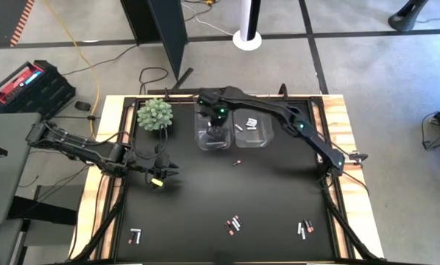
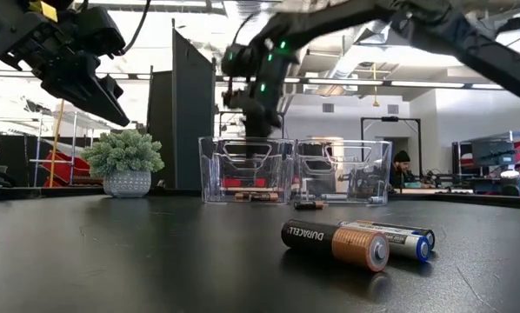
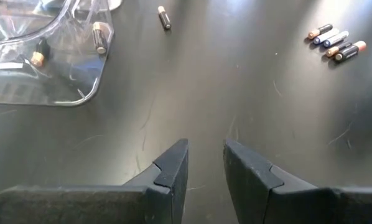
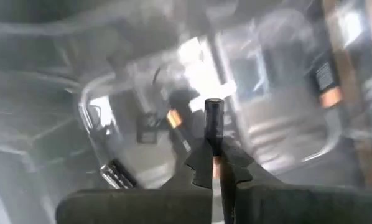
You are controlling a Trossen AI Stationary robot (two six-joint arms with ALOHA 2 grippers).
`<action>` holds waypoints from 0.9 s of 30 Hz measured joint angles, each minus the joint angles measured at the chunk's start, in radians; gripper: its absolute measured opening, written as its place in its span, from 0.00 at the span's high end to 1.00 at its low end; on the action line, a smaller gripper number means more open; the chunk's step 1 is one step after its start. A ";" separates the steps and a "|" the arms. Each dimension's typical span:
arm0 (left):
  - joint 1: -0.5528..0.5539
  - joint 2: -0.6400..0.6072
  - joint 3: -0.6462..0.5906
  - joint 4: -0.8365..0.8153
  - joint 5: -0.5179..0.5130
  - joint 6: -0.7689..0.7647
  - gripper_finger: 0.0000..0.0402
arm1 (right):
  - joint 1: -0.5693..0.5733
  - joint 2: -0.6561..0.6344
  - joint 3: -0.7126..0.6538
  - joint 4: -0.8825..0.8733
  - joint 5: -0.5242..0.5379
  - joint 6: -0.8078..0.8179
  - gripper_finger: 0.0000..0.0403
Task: Sort batteries
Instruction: Put the small black battery into the left transparent bin
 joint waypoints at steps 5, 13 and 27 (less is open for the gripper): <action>0.000 0.000 0.000 0.000 0.000 -0.003 0.76 | -0.021 0.075 0.010 -0.021 -0.037 0.053 0.97; 0.000 0.000 0.000 0.000 0.000 -0.009 0.76 | -0.023 0.113 0.010 -0.017 -0.038 0.054 0.97; 0.000 0.000 0.000 -0.001 0.000 -0.021 0.76 | -0.024 0.095 0.011 0.016 -0.038 0.056 0.97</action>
